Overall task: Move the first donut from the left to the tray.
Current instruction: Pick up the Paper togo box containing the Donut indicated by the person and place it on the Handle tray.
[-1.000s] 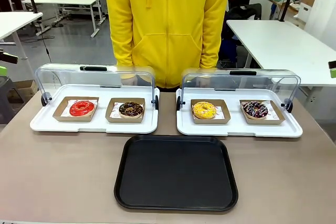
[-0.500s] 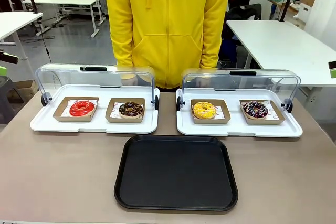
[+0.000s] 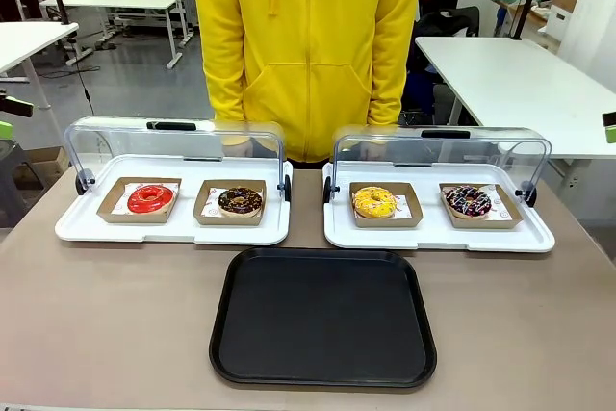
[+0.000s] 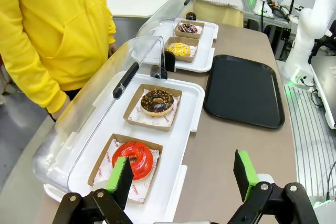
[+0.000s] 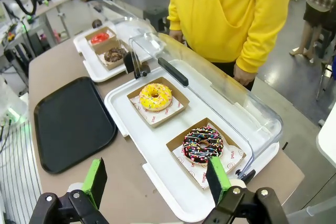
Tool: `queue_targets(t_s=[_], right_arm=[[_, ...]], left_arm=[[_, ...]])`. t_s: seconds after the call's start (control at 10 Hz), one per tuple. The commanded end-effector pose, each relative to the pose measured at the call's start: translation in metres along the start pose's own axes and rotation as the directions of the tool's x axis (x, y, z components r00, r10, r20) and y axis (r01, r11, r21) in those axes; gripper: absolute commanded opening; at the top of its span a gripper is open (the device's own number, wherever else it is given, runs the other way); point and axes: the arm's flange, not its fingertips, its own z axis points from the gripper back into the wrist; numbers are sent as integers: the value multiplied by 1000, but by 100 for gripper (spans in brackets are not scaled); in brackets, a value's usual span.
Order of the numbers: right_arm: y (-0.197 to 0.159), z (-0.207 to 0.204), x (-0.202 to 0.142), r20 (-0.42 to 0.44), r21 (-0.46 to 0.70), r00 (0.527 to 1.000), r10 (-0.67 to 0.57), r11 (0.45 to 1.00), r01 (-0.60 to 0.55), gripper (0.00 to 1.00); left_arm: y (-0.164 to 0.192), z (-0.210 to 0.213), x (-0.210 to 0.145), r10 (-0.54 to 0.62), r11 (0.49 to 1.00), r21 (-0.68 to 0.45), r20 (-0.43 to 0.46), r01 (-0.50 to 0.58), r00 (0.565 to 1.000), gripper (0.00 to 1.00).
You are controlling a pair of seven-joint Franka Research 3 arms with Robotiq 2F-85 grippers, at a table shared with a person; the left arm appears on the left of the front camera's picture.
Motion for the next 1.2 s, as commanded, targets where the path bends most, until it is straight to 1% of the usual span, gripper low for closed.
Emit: queue_targets(t_s=[0.0, 1.1], right_arm=[[-1, -1, 1, 22, 4, 1000, 14, 1000, -14, 100], [-1, -1, 1, 22, 4, 1000, 14, 1000, -14, 100]], left_arm=[[-1, 0, 0, -4, 1000, -7, 14, 4, 1000, 100], [-1, 0, 0, -4, 1000, -7, 14, 4, 1000, 100]])
